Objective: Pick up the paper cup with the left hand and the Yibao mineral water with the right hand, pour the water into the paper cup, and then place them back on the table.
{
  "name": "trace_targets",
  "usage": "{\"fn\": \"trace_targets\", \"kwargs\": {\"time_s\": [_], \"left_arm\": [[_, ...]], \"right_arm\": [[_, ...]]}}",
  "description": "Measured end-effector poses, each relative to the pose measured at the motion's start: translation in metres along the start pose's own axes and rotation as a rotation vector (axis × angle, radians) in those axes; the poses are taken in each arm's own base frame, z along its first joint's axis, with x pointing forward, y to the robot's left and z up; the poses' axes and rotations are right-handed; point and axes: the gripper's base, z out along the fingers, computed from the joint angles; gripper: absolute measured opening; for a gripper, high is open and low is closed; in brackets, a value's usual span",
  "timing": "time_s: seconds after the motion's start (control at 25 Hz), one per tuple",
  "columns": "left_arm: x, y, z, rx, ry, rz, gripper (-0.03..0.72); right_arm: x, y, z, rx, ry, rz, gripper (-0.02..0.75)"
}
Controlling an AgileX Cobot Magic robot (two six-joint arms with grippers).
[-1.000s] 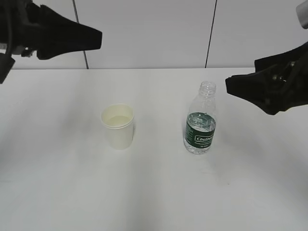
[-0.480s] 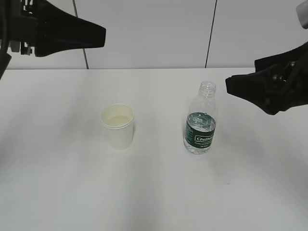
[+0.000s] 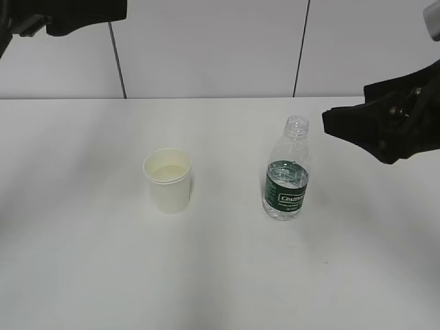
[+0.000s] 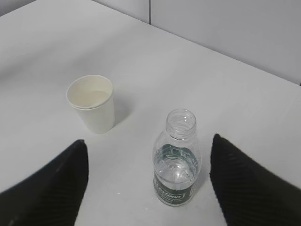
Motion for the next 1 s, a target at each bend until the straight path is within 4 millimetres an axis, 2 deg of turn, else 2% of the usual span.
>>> {"fn": "trace_targets", "kwargs": {"time_s": [0.16, 0.36, 0.72, 1.0], "left_arm": [[-0.001, 0.003, 0.0, -0.03, -0.006, 0.004, 0.476], [-0.001, 0.003, 0.0, -0.034, -0.007, 0.004, 0.476], [0.0, 0.002, 0.0, -0.024, -0.005, 0.004, 0.476], [0.0, 0.002, 0.0, -0.024, -0.005, 0.004, 0.476]], "right_arm": [[-0.002, 0.002, -0.003, -0.01, -0.012, -0.005, 0.592], [-0.012, 0.009, -0.021, -0.015, -0.075, -0.003, 0.592], [-0.015, 0.034, -0.036, -0.241, -0.082, 0.045, 0.592], [-0.02, 0.039, -0.048, -0.243, -0.122, 0.023, 0.592]]}}
